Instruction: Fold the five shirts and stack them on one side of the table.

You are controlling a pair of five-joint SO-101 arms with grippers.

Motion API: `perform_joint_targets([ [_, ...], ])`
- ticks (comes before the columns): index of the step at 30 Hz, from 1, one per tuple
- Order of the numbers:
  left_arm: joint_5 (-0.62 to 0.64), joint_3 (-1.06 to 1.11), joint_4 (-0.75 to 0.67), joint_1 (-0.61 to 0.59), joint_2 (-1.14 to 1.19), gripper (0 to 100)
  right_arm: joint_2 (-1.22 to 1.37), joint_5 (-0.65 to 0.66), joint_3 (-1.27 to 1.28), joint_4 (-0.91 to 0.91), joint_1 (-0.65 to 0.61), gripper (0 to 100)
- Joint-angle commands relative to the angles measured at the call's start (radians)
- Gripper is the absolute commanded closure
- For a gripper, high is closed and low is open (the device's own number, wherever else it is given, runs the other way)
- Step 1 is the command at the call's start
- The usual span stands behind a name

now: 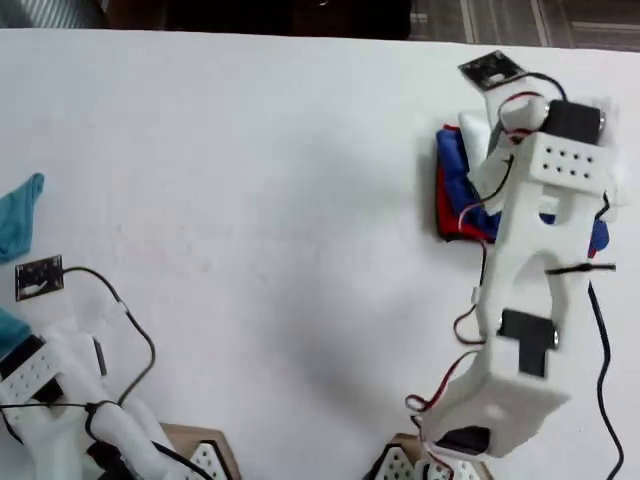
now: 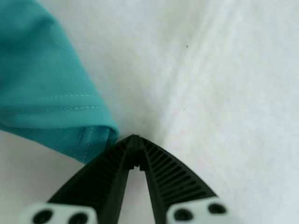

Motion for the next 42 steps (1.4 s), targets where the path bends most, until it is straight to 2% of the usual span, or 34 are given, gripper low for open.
perform_joint_targets([
  [1,0.005,0.002,-0.012,-0.006,-0.017,97,-0.12,0.006,0.077,-0.108,0.002,82.8],
  [11,0.005,0.002,-0.012,-0.006,-0.017,97,-0.12,0.078,0.304,-0.369,0.022,82.8],
  [19,0.005,0.002,-0.012,-0.006,-0.017,97,-0.12,0.078,0.443,-0.585,0.038,83.0],
  [22,0.005,0.002,-0.012,-0.006,-0.017,97,-0.12,0.078,0.457,-0.598,0.038,85.4],
  [26,0.005,0.002,-0.012,-0.006,-0.017,97,-0.12,0.078,0.456,-0.611,0.038,98.8],
  [42,0.005,0.002,-0.012,-0.005,-0.017,97,-0.131,0.08,0.578,-0.605,0.025,97.8],
])
